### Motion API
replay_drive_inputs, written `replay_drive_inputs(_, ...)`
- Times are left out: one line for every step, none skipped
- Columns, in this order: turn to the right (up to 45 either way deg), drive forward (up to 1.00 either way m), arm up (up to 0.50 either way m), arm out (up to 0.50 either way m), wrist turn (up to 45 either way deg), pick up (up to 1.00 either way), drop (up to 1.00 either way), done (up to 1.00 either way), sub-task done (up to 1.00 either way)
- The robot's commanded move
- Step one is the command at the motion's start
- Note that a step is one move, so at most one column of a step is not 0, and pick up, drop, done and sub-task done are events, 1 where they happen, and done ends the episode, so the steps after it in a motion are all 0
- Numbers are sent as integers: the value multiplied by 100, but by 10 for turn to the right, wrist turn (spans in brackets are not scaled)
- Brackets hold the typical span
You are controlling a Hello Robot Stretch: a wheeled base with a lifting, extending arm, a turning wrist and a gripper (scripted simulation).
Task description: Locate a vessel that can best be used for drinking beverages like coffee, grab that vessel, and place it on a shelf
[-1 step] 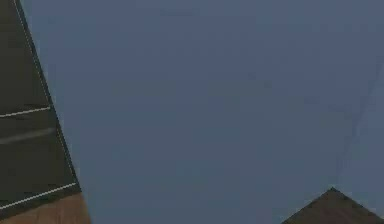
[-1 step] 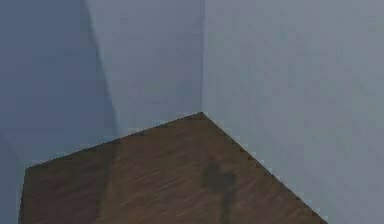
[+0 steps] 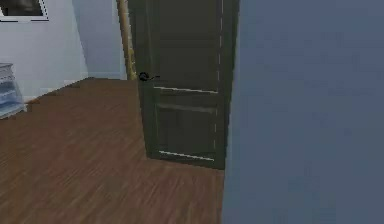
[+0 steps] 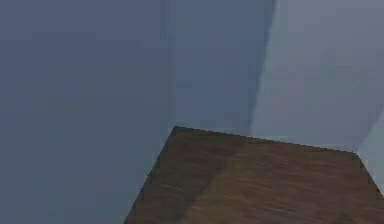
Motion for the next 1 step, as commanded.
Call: replay_drive_inputs(-450, 0, 0, 0, 0, 0, 0, 0, 0)
